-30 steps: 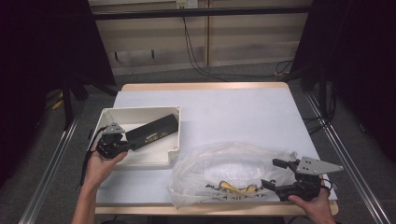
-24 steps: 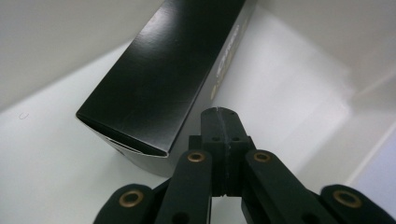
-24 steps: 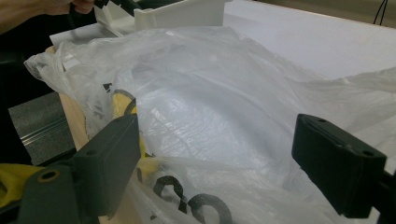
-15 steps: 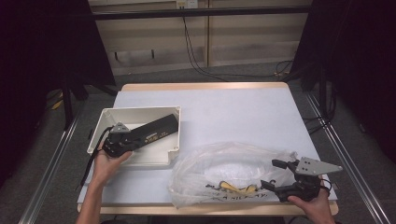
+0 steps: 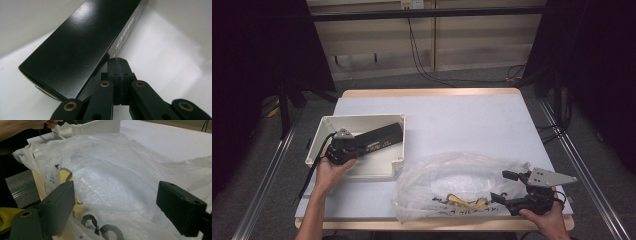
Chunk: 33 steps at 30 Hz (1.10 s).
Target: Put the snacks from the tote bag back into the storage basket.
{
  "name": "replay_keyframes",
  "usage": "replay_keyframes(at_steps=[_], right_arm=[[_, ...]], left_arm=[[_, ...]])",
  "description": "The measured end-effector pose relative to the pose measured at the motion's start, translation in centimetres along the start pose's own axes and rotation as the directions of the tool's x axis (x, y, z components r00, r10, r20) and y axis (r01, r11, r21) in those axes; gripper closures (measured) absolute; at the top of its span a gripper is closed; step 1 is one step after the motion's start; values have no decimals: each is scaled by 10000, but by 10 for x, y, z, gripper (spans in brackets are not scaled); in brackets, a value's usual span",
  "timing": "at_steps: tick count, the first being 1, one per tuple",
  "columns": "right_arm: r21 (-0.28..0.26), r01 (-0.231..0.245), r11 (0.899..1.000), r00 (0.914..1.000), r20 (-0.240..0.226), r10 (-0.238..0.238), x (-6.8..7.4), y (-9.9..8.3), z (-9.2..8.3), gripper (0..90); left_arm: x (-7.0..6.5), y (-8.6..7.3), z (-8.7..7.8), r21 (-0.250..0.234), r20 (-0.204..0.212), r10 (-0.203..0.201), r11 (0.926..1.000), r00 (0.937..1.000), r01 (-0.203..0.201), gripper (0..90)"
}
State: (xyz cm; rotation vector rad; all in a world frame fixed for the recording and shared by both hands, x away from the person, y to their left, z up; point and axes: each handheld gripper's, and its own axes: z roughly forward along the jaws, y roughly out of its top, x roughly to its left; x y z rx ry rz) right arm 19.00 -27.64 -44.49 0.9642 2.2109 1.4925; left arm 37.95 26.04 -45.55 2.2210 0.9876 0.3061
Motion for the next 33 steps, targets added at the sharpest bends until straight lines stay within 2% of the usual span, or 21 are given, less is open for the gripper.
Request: replay_keyframes(at_steps=[5, 8, 9, 20, 23, 27, 33], right_arm=[[-5, -88, 10000, 10000, 21, 88, -1, -1, -1, 150], [-17, -76, 10000, 10000, 24, 76, -1, 0, 0, 150], [-11, -78, 10000, 10000, 31, 78, 0, 0, 0, 150], [5, -57, 10000, 10000, -6, 57, 0, 0, 0, 150], [-11, -22, 10000, 10000, 39, 22, 0, 0, 0, 150], [-10, -19, 10000, 10000, 22, 19, 0, 1, 0, 150], [6, 16, 10000, 10000, 48, -16, 1, 1, 0, 150]], left_arm=[[0, 2, 5, -38, 201, -120, 9999, 9997, 121, 900], [1, 4, 8, 53, 210, -69, 10000, 9998, 68, 900], [1, 5, 9, -75, 214, -188, 9998, 9996, 190, 900], [1, 14, 15, -148, 258, -232, 9996, 9994, 236, 900], [3, 14, 17, -168, 43, -271, 9995, 9996, 272, 900], [5, 15, 18, -248, 150, -406, 9989, 9991, 410, 900], [9, 17, 19, -332, 29, -465, 9984, 9989, 465, 900]])
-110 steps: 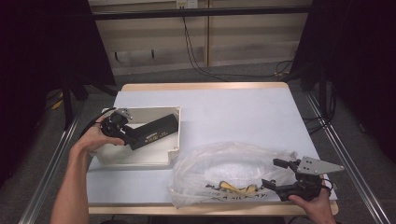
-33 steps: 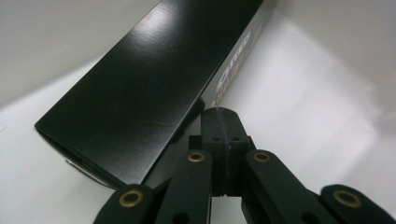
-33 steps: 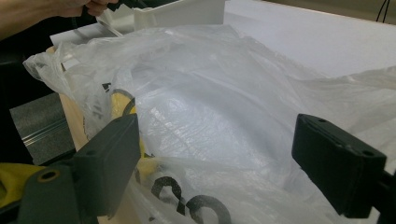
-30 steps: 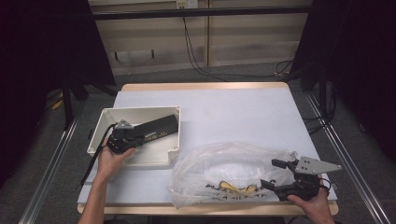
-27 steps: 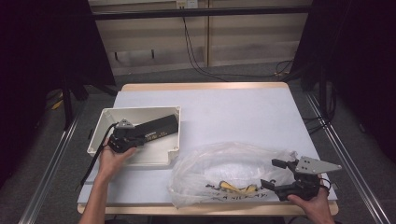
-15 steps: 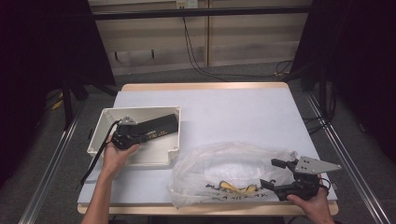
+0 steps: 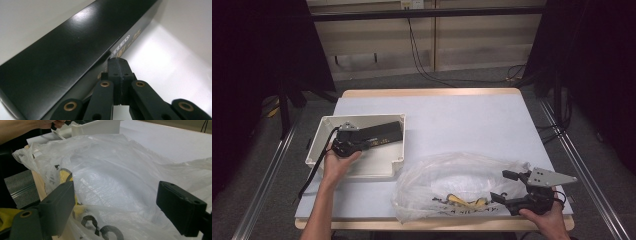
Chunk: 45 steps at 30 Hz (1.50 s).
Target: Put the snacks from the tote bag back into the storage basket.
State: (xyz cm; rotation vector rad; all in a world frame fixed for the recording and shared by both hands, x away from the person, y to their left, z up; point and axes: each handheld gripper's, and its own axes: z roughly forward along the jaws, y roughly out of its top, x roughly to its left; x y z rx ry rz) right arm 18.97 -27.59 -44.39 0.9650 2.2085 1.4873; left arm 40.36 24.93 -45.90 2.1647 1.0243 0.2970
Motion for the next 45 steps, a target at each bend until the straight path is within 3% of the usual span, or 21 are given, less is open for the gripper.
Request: replay_keyframes(at_steps=[25, 27, 31, 40, 45], right_arm=[[-21, -43, 10000, 10000, 66, 43, 1, -1, -3, 150], [0, 7, 10000, 10000, 75, -7, 1, -2, -3, 150], [9, -7, 10000, 10000, 66, 7, 1, -2, -3, 150], [-50, -13, 10000, 10000, 78, 14, 1, -1, -3, 150], [-63, 7, 10000, 10000, 98, -6, 1, 0, -4, 150]], left_arm=[[11, 5, 12, -241, -545, -525, 9984, 9971, 513, 900], [11, 4, 12, -274, -525, -371, 9990, 9979, 357, 900], [11, 4, 11, -277, -406, -451, 9986, 9982, 440, 900], [4, 3, -10, -541, -324, -157, 9984, 9994, 139, 900], [-1, 1, -26, -779, -196, 183, 9968, 9996, -198, 833]])
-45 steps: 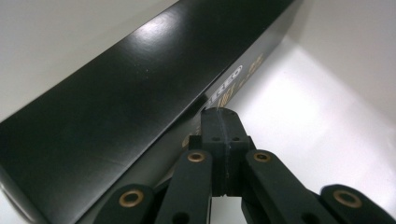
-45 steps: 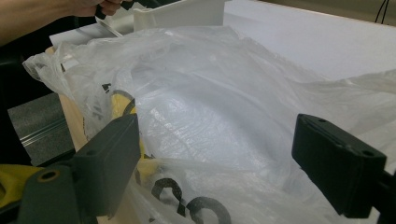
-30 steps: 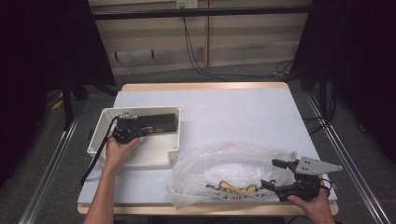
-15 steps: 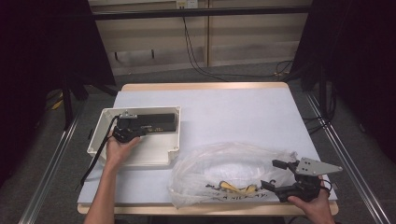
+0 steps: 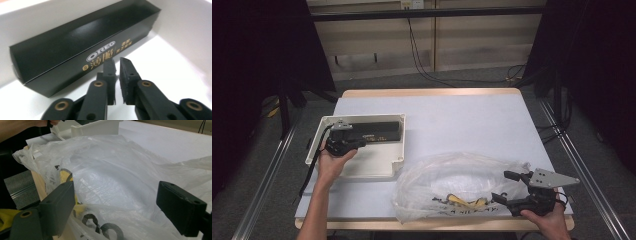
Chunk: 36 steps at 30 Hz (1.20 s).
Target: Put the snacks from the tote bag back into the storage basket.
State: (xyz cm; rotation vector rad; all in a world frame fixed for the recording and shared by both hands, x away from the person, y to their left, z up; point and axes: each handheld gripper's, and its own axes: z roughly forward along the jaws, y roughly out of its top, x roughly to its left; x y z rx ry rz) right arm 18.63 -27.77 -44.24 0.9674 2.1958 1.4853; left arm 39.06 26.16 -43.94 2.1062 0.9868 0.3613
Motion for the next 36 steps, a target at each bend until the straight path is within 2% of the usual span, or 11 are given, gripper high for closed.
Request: replay_keyframes(at_steps=[6, 7, 13, 16, 18, 20, 22, 26, 31, 32, 36], right_arm=[[6, -44, 10000, 10000, -5, 44, -1, 0, 0, 150], [9, -25, 10000, 10000, -14, 25, -1, 0, 1, 150], [-15, -48, 10000, 10000, -9, 48, 0, 1, 1, 150], [-12, -38, 10000, 10000, -16, 38, 0, 1, 1, 150], [-9, -35, 10000, 10000, -10, 35, 0, 1, 1, 150], [-8, -31, 10000, 10000, -15, 31, 0, 1, 1, 150], [-9, -46, 10000, 10000, -1, 46, 0, 1, 0, 150], [-51, -55, 10000, 10000, 40, 55, 0, 1, 0, 150], [-26, -52, 10000, 10000, 11, 52, 0, 1, 0, 150], [-24, -43, 10000, 10000, 9, 43, 0, 1, 0, 150], [-58, -61, 10000, 10000, 47, 61, 0, 1, 0, 150]], left_arm=[[-7, -3, -21, -350, 231, 476, 9983, 9986, -468, 732], [-9, -4, -24, -324, 107, 537, 9981, 9985, -533, 713], [-12, -3, -39, -611, -16, 810, 9948, 9967, -809, 463], [-15, -1, -49, -812, 61, 1184, 9898, 9929, -1175, 309], [-15, -1, -51, -898, 89, 1264, 9881, 9919, -1251, 278], [-16, 0, -58, -1113, 0, 1515, 9823, 9885, -1505, 155], [-13, 0, -64, -1170, -1, 1594, 9804, 9872, -1583, 101], [-6, -2, -74, -1301, 73, 1429, 9815, 9897, -1408, 55], [4, -10, -96, -1796, 26, 1464, 9732, 9892, -1436, 34], [9, -15, -105, -1778, -130, 1599, 9710, 9870, -1597, 26], [19, -23, -119, -1840, -617, 1203, 9743, 9908, -1298, 27]])
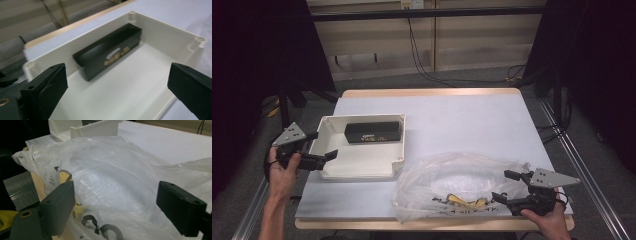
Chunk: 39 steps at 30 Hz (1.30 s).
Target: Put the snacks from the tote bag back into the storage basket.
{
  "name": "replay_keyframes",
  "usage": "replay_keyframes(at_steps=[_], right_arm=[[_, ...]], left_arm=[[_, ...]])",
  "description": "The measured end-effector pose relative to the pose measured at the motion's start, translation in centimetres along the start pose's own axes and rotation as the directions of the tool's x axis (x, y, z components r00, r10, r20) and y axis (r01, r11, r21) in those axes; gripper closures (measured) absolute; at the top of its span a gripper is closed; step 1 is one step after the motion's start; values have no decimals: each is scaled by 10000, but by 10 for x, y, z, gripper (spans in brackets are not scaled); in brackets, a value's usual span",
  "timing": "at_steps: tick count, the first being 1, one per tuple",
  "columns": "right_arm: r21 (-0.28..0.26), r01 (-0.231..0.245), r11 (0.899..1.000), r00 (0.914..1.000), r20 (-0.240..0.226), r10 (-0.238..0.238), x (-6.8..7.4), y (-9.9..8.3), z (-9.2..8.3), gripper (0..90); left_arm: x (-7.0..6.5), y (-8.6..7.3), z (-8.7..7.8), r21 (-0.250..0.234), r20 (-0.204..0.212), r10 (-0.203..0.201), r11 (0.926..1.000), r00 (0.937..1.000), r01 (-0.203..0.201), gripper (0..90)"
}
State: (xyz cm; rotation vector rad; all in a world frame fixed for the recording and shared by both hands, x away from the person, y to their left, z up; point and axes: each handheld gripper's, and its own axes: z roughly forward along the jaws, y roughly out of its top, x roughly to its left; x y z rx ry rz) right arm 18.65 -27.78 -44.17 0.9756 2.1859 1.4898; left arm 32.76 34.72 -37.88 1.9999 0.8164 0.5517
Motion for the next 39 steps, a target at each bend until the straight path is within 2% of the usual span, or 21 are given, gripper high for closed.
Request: replay_keyframes(at_steps=[5, 6, 7, 9, 11, 12, 13, 14, 15, 16, 17, 18, 20, 21, 23, 24, 27, 28, 31, 35, 39], right_arm=[[5, 45, 10000, 10000, -24, -45, 0, 0, 0, 150], [4, 16, 10000, 10000, -9, -16, 0, 0, 0, 150], [4, 16, 10000, 10000, -9, -16, 0, 0, 0, 150], [22, 20, 10000, 10000, -22, -20, 0, 0, 0, 150], [47, 6, 10000, 10000, -6, -6, 1, 0, 0, 150], [17, 15, 10000, 10000, -12, -15, 1, 0, 1, 150], [17, 15, 10000, 10000, -12, -15, 1, 0, 1, 150], [17, 19, 10000, 10000, 10, -19, 1, 0, 0, 150], [17, 19, 10000, 10000, 10, -19, 1, 0, 0, 150], [-32, 25, 10000, 10000, 35, -25, 1, 0, -1, 150], [-32, 25, 10000, 10000, 35, -25, 1, 0, -1, 150], [-12, 50, 10000, 10000, 73, -49, 0, 0, -1, 150], [-15, 45, 10000, 10000, 67, -45, 1, 0, -1, 150], [-9, 11, 10000, 10000, 54, -11, 1, 0, -2, 150], [-23, 17, 10000, 10000, 85, -17, 1, 0, -2, 150], [-25, -3, 10000, 9999, 107, 3, 1, -1, -3, 150], [-58, -16, 10000, 9998, 183, 17, 1, -2, -6, 150], [-81, -60, 9999, 9996, 258, 62, 0, -2, -8, 150], [-96, -134, 9999, 9994, 316, 137, 1, -3, -9, 150], [-95, -249, 9996, 9984, 502, 254, 5, -11, -19, 150], [-154, -326, 9993, 9978, 568, 335, 5, -13, -21, 150]], left_arm=[[1, -6, -13, 69, -149, 274, 9996, 9995, -273, 28], [2, -11, -19, 72, 230, 461, 9989, 9987, -462, 29], [2, -11, -19, 72, 230, 461, 9989, 9987, -462, 28], [4, -17, -29, -257, -179, 37, 9997, 9998, -41, 29], [1, -19, -32, -490, -258, -170, 9987, 9995, 157, 28], [-9, -22, -36, -813, -251, -108, 9967, 9996, 87, 27], [-9, -22, -36, -813, -251, -108, 9967, 9996, 87, 27], [-23, -26, -39, -1015, -462, -343, 9944, 9983, 295, 27], [-23, -26, -39, -1015, -462, -343, 9944, 9983, 295, 27], [-36, -31, -40, -1077, -618, -425, 9935, 9972, 357, 27], [-36, -31, -40, -1077, -618, -425, 9935, 9972, 357, 27], [-50, -34, -40, -1042, -687, -535, 9935, 9962, 462, 27], [-57, -36, -40, -1035, -742, -577, 9934, 9956, 498, 27], [-69, -39, -40, -1168, -555, -806, 9904, 9952, 737, 21], [-74, -40, -40, -1253, -553, -924, 9885, 9942, 849, 20], [-85, -44, -39, -1388, -467, -1112, 9849, 9927, 1038, 17], [-91, -45, -37, -1129, -426, -932, 9897, 9947, 879, 17], [-98, -47, -35, -1039, -300, -1158, 9882, 9928, 1121, 20], [-105, -50, -34, -1056, -238, -1324, 9860, 9909, 1292, 17], [-118, -56, -34, -1159, -286, -1154, 9870, 9929, 1113, 16], [-117, -58, -32, -947, -2, -942, 9911, 9956, 937, 19]])
